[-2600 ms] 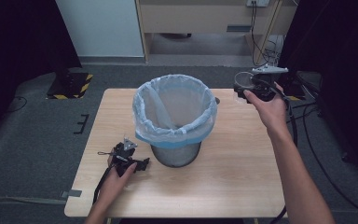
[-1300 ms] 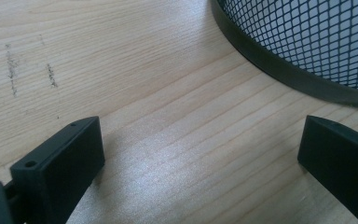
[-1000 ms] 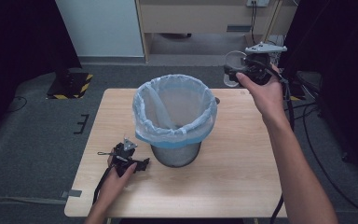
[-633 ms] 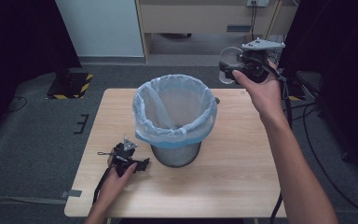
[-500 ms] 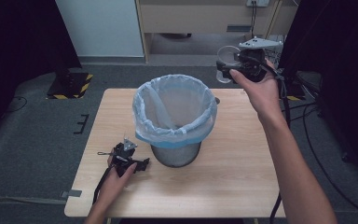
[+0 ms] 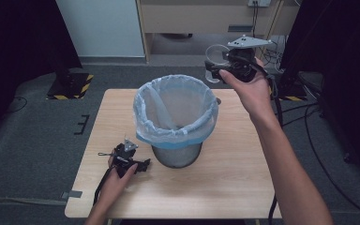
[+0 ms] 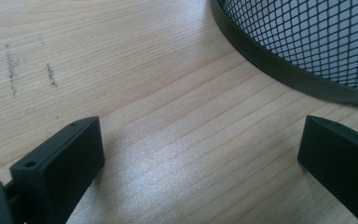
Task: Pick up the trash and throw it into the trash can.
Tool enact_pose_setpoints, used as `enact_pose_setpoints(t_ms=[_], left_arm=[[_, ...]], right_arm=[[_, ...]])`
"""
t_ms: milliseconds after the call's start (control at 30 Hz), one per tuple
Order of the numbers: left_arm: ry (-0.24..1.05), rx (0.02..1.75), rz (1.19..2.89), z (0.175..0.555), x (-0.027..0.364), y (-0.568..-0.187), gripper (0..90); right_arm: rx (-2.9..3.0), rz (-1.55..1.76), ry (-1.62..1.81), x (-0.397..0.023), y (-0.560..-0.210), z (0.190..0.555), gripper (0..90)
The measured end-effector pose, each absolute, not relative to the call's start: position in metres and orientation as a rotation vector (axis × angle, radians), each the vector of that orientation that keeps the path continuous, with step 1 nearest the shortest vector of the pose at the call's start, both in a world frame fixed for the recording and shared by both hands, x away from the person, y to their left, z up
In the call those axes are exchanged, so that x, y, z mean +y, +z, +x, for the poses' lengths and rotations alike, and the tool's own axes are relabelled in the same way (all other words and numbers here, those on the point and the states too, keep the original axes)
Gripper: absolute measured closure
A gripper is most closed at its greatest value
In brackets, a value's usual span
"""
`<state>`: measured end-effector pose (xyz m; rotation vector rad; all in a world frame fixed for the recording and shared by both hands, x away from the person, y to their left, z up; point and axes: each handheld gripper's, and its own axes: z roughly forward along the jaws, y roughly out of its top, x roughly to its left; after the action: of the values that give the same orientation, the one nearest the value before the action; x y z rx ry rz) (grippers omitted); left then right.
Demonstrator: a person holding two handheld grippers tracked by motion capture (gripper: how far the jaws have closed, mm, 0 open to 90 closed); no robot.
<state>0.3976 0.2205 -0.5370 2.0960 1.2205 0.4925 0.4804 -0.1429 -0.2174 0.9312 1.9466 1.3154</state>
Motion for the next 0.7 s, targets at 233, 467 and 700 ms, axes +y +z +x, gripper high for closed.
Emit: enact_pose_setpoints(t_ms=[233,467,700], left_arm=[[0.494,1.221,2.096,0.398,0.220,-0.537,0.0],[0.493,1.220,2.096,0.397,0.220,-0.537,0.0],[0.494,1.220,2.096,0.397,0.220,-0.537,0.0]], right_arm=[[1.962,0.918,1.331,-0.133,-0.219,0.479,31.8],[1.978,0.900,1.354,-0.124,-0.222,0.476,31.7],[2.019,0.882,1.370,-0.115,-0.231,0.476,31.5]])
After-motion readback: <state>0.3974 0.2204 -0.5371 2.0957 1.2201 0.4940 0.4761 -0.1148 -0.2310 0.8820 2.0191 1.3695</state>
